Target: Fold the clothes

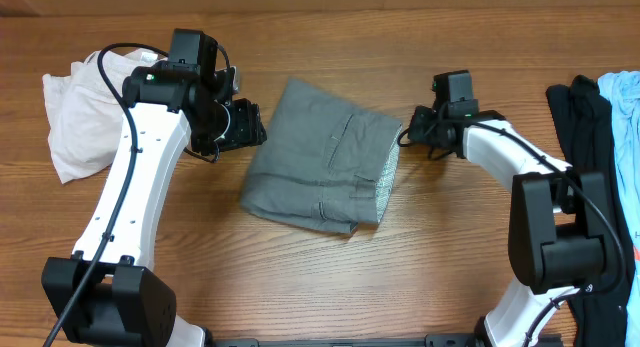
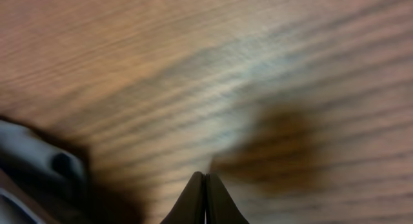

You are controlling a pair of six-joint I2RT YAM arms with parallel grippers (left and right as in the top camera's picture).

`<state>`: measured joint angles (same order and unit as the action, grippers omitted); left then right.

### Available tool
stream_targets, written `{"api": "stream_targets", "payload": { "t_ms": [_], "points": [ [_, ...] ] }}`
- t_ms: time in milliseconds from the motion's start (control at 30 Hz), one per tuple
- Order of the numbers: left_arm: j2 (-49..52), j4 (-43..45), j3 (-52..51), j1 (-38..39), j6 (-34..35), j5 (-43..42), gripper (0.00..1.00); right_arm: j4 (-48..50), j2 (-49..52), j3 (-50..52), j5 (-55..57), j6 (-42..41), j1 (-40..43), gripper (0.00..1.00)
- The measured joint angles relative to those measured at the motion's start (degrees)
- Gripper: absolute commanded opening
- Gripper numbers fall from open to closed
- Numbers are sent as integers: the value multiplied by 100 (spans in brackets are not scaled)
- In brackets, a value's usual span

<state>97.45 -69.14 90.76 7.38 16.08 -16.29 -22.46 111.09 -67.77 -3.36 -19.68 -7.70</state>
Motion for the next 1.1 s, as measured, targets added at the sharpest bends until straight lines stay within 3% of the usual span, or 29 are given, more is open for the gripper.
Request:
{"api": "stream_targets", "payload": {
  "t_ms": [233,367,567,733,833,967,1033,1100],
  "points": [
    [0,-750,-4,0,199,0,66,-424,0,0,-769,219,-85,4],
    [0,-964,-116,2,330,-2,73,-662,-195,2,-935,247,-90,4],
    [-7,-721,-800,2,501,-144,75,-1200,-1357,4,-1060,284,-92,5],
    [-7,-258,-1416,-2,715,-92,68,-1062,-2129,0,-1283,286,-184,4],
    [-7,166,-1746,31,826,-90,54,-577,-1930,-4,-1349,291,-275,9],
    [-9,1274,-2234,232,951,26,12,304,-1266,-4,-1480,227,-328,9],
    [-9,1694,-2483,391,1071,96,4,566,-859,-4,-1661,197,-343,5],
    [-9,1956,-2769,560,1213,133,4,691,-439,-4,-1895,168,-369,4]
  ]
}}
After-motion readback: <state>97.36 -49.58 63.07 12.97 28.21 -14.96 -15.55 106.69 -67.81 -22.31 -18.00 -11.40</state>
